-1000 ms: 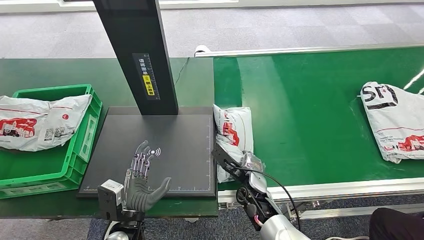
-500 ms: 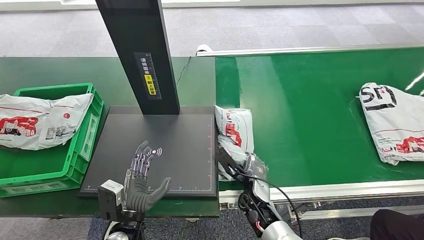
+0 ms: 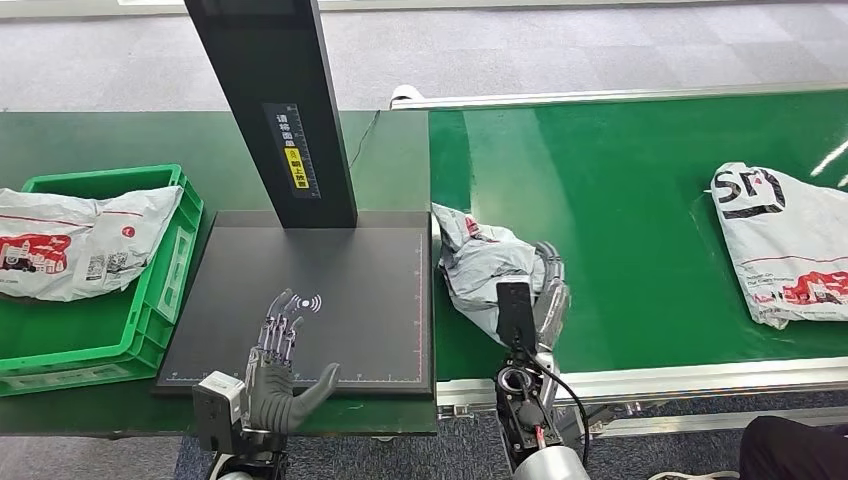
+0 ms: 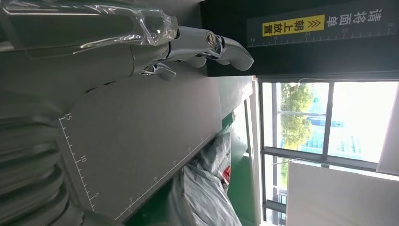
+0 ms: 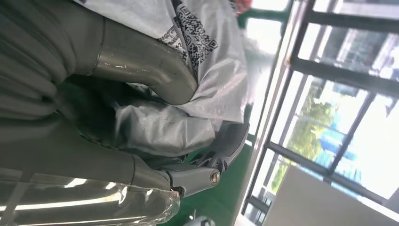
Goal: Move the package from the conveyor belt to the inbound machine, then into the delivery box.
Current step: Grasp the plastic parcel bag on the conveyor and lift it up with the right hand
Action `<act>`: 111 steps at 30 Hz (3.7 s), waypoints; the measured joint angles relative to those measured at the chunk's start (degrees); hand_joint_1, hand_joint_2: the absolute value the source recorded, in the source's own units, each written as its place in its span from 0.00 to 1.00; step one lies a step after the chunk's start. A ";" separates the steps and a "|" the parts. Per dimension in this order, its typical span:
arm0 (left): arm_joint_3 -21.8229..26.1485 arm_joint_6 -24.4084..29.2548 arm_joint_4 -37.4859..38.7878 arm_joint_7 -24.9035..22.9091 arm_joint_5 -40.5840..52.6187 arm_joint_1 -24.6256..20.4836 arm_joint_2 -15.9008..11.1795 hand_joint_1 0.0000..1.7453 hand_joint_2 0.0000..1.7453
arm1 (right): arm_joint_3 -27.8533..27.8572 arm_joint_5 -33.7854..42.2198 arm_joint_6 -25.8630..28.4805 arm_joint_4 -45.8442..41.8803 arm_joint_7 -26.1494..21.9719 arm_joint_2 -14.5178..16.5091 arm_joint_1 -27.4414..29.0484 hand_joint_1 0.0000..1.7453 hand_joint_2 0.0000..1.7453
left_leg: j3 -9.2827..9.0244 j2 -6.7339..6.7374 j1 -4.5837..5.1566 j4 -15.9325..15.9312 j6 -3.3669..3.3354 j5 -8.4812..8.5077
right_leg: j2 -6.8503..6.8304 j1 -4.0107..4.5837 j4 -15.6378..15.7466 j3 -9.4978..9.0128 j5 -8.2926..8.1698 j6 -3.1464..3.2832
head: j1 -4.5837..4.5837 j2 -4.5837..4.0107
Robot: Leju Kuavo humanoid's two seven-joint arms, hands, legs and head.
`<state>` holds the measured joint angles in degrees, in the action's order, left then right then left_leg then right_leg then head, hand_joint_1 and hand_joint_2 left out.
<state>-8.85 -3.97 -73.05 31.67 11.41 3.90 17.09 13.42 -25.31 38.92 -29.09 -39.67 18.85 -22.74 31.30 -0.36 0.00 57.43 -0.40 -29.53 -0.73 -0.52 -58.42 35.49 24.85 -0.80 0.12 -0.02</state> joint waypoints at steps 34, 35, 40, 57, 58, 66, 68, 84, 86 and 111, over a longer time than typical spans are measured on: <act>1.34 -1.54 0.15 0.28 0.63 0.53 0.17 0.00 1.00 | -18.79 -31.98 -23.28 -7.08 48.83 -3.31 1.18 0.00 1.00 | 0.08 0.04 -0.01 -0.01 0.08 0.12 | 0.11 0.02 -0.02 0.10 -0.09 0.10 | -0.01 0.01; 1.34 -1.56 0.15 0.22 0.63 0.48 0.17 0.00 1.00 | -19.27 -32.38 -23.29 -5.03 49.11 -3.45 0.96 0.00 1.00 | 0.11 0.05 -0.02 -0.01 0.08 0.12 | 0.12 0.02 -0.02 0.13 -0.09 0.10 | 0.00 0.01; 1.35 -1.60 0.15 0.14 0.63 0.35 0.17 0.00 1.00 | -20.55 -32.77 -23.46 1.41 49.47 -4.07 -0.73 0.00 1.00 | 0.17 0.06 0.00 -0.01 0.07 0.10 | 0.14 0.00 0.00 0.20 -0.09 0.09 | 0.01 0.00; 1.31 -1.67 -0.04 -1.48 0.38 0.43 0.17 0.00 1.00 | -21.51 -46.18 -23.10 7.54 66.00 -5.40 -1.47 0.00 1.00 | 0.16 0.03 0.01 0.00 0.07 0.11 | 0.08 -0.01 0.00 0.18 -0.09 0.09 | 0.01 -0.01; 1.31 -1.67 -0.18 -1.55 0.36 0.52 0.17 0.00 1.00 | -21.45 -47.52 -21.47 7.64 67.43 -5.57 -1.46 0.00 1.00 | 0.17 0.03 0.01 0.00 0.07 0.11 | 0.08 -0.01 0.00 0.18 -0.09 0.09 | 0.01 -0.01; 1.26 -2.02 -0.48 -1.62 0.42 0.54 0.19 0.00 1.00 | -17.95 -53.04 -22.87 8.14 70.07 -6.97 -1.40 0.00 1.00 | 0.15 0.04 0.01 0.01 0.06 0.10 | 0.10 0.00 0.01 0.20 -0.10 0.08 | 0.01 0.01; 1.22 -2.16 -0.48 -1.70 0.42 0.30 0.20 0.00 1.00 | -17.05 -53.41 -24.19 8.28 70.38 -7.10 -1.48 0.00 1.00 | 0.10 0.04 0.01 0.01 0.07 0.10 | 0.09 0.01 0.02 0.16 -0.09 0.08 | -0.01 -0.01; 1.10 -2.24 -0.10 -2.03 0.05 -0.60 0.19 0.00 1.00 | -13.00 -54.16 -25.72 9.06 69.94 -7.36 -1.59 0.00 1.00 | -0.66 -0.06 0.02 0.00 -0.02 0.05 | -0.01 -0.01 0.18 -0.71 -0.04 0.03 | 0.01 0.01; 1.09 -2.24 0.08 -2.03 -0.05 -0.68 0.17 0.00 1.00 | -12.54 -55.31 -23.95 9.10 68.95 -7.38 -1.38 0.00 1.00 | -0.64 -0.08 0.02 0.00 -0.03 0.05 | -0.04 -0.02 0.18 -0.72 -0.05 0.02 | 0.01 -0.01; 1.46 -2.11 1.84 1.56 0.17 -0.12 0.17 0.00 1.00 | -11.61 -63.09 -0.22 -19.51 44.01 -0.21 7.73 0.00 1.00 | 0.05 0.06 -0.03 -0.01 0.02 0.08 | 0.09 0.03 0.08 0.01 -0.12 0.06 | 0.00 0.00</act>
<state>-7.39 -6.08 -71.20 33.23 11.58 3.78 17.27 1.81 -88.41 38.70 -48.60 4.34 18.63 -15.01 31.35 -0.30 -0.03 57.41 -0.37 -29.44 -0.63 -0.48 -58.34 35.50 24.73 -0.75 0.12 -0.02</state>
